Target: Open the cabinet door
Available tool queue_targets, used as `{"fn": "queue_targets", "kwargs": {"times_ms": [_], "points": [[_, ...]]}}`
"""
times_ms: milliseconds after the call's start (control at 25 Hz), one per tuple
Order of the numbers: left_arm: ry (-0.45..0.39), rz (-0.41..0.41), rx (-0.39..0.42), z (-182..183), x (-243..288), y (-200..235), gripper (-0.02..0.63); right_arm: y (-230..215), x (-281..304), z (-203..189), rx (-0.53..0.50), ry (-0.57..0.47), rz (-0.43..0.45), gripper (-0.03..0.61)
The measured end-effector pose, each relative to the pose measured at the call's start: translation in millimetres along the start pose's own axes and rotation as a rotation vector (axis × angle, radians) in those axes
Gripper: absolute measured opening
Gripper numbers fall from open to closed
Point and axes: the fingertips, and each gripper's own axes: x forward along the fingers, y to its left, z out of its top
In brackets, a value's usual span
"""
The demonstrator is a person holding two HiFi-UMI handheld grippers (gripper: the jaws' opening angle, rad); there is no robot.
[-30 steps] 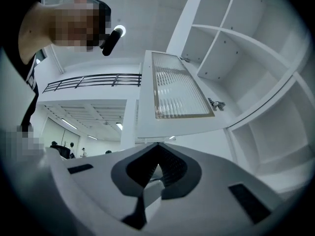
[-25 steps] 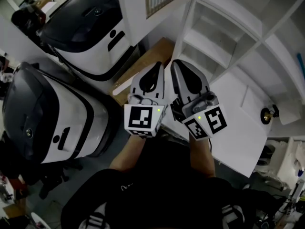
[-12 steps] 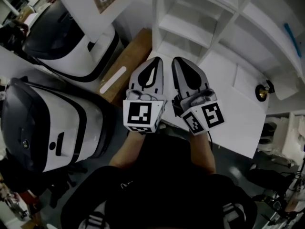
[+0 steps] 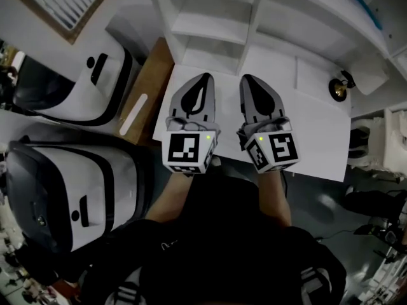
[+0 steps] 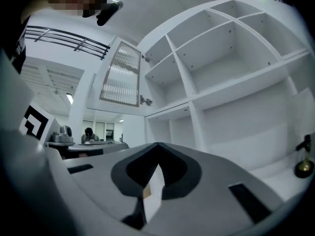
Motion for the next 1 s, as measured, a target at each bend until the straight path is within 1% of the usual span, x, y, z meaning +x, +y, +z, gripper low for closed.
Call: {"fn": "queue_targets", "kwargs": {"times_ms": [160, 320, 560, 680, 1000], "points": [[0.023, -0.057, -0.006, -13, 11, -15, 0.011, -28, -20, -5, -0.02, 0.011, -0.101, 0.018], [0.04, -0.129, -0.01, -23, 23, -39, 0.011, -53, -42, -9, -0.04, 0.023, -0.196, 0.018], [0.041, -0.199, -0.019, -22, 32, -67, 0.011, -76, -65, -15, -0.023, 0.034, -0.287, 0.018], [0.053, -0.206, -0.015, -27, 32, -70, 0.01, -80, -71, -15, -0.023, 0.038, -0.307, 0.018], [0.053, -0.206, -0.017, -27, 27, -70, 0.01, -80, -75, -14, -0.018, 0.031, -0.316, 0.018]]}}
